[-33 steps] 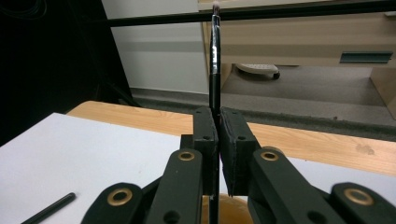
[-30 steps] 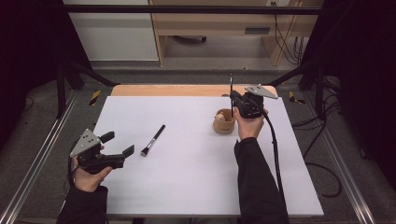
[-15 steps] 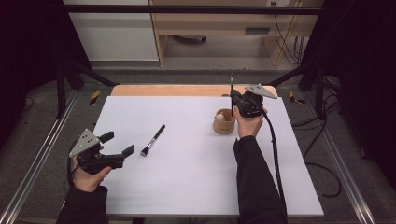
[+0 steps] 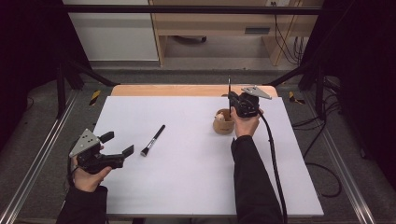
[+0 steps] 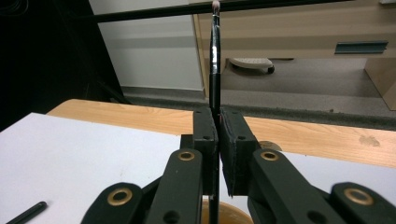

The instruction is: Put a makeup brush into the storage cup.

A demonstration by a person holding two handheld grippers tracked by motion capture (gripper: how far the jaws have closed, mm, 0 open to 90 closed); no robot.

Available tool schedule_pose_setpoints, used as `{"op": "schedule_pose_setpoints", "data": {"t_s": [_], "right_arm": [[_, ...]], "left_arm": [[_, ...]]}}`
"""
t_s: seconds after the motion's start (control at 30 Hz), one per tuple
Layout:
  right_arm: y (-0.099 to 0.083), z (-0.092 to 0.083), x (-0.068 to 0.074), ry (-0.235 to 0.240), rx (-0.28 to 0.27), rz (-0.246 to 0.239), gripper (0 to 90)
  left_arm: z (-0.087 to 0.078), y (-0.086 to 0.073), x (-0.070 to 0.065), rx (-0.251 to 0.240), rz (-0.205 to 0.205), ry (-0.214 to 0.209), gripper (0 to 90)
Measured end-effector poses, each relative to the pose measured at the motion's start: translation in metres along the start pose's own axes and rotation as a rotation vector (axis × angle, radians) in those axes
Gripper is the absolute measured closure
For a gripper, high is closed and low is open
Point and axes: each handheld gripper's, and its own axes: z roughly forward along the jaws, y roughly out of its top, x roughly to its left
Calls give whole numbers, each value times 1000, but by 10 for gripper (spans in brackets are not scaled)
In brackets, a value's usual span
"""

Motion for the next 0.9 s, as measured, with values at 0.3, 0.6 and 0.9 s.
{"op": "schedule_pose_setpoints", "data": {"t_s": [0.3,0.6,0.9], "right_arm": [[-7,8,0,-1,19,-12,857],[-14,14,1,-7,57,-15,857],[-20,19,2,-16,81,-30,857]], "left_arm": [[0,0,0,-1,1,0,69],[1,0,-1,5,6,0,69],[0,0,0,2,3,-1,69]]}}
